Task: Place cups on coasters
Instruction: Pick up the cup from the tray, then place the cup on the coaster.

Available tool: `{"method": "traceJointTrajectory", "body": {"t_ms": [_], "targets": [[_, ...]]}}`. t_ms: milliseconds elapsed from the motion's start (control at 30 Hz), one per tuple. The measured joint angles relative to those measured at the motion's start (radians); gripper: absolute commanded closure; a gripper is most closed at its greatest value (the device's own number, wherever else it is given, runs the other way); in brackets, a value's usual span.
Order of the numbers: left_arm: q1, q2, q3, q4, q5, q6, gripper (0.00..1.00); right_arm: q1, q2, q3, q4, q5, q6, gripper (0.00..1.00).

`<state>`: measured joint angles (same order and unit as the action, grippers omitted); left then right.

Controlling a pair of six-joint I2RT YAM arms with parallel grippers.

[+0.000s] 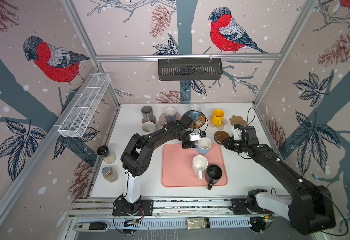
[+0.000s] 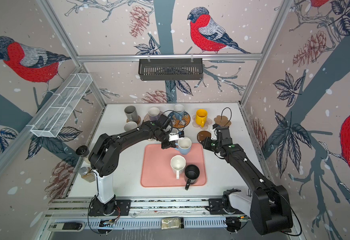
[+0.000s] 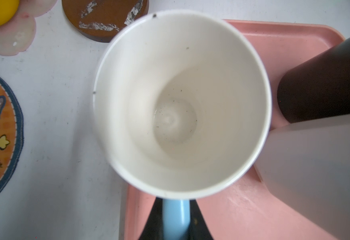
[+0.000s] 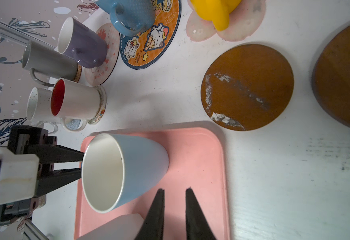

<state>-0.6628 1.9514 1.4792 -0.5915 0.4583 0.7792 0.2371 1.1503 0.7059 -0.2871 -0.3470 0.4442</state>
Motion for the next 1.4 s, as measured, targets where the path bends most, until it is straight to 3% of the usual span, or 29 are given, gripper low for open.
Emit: {"method": "traceJointTrajectory", "body": {"t_ms": [200, 433, 633, 767, 900, 933, 1400], "targets": [[0.009, -0.025, 0.063, -0.018, 0.005, -0.029, 1.00, -0.008, -0.041, -0.019, 0.004, 0.001, 0.006, 0.79], [0.010, 0.028, 0.268, -0.050, 0.026, -0.065, 1.00, -0.056, -0.099, -0.042, 0.016, 0.026, 0.037, 0.77], [-0.016, 0.162, 0.449, -0.076, 0.041, -0.076, 1.00, -0.124, -0.143, -0.053, 0.018, 0.045, 0.057, 0.47], [-0.045, 0.254, 0.557, -0.079, 0.064, -0.095, 1.00, -0.160, -0.165, -0.072, 0.016, 0.045, 0.060, 0.35], [-0.059, 0.322, 0.635, -0.079, 0.082, -0.103, 1.00, -0.196, -0.190, -0.075, 0.016, 0.054, 0.061, 0.04], [-0.062, 0.338, 0.653, -0.078, 0.086, -0.107, 1.00, -0.206, -0.204, -0.079, 0.016, 0.060, 0.061, 0.00], [-0.087, 0.475, 0.772, -0.071, 0.065, -0.128, 1.00, -0.262, -0.419, -0.170, 0.017, 0.163, 0.132, 0.01]]}}
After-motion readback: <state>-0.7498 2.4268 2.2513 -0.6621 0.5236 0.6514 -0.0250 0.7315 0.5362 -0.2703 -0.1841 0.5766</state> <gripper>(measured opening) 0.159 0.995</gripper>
